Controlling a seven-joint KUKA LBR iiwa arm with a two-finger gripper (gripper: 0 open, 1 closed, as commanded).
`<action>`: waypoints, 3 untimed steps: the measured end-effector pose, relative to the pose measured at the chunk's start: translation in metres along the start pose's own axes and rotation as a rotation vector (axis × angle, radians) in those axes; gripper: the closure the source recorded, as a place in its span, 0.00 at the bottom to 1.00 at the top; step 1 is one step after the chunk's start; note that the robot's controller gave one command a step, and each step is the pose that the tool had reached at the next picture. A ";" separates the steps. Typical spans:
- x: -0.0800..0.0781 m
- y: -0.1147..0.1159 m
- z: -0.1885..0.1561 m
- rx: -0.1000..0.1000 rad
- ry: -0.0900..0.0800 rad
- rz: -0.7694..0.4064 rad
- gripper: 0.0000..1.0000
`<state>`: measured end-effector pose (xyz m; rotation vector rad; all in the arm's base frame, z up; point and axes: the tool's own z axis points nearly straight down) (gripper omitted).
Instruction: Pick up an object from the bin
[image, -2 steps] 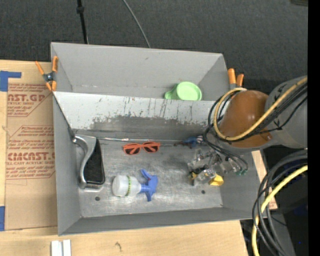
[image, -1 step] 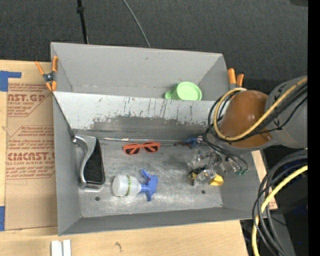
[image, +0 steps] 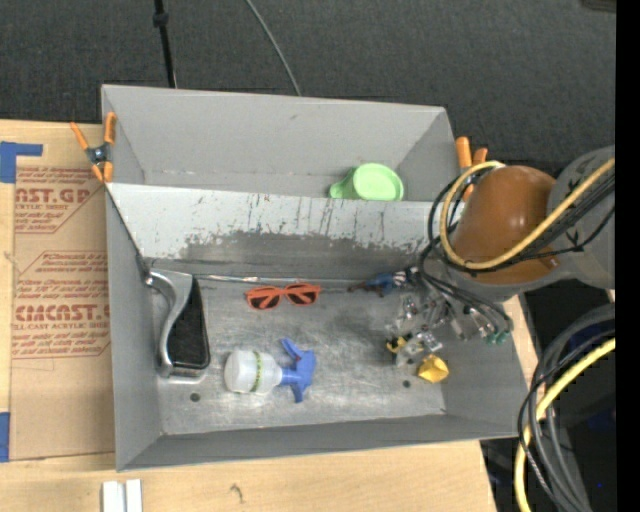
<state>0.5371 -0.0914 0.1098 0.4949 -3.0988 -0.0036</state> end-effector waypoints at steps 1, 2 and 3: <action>0.005 0.002 -0.021 0.008 -0.013 -0.028 1.00; 0.005 0.010 -0.053 -0.002 0.004 -0.051 1.00; 0.012 0.019 -0.135 0.003 -0.006 -0.045 1.00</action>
Offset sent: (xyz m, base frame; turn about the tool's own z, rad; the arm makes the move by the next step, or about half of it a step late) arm -0.0032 0.0144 0.1155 -0.0740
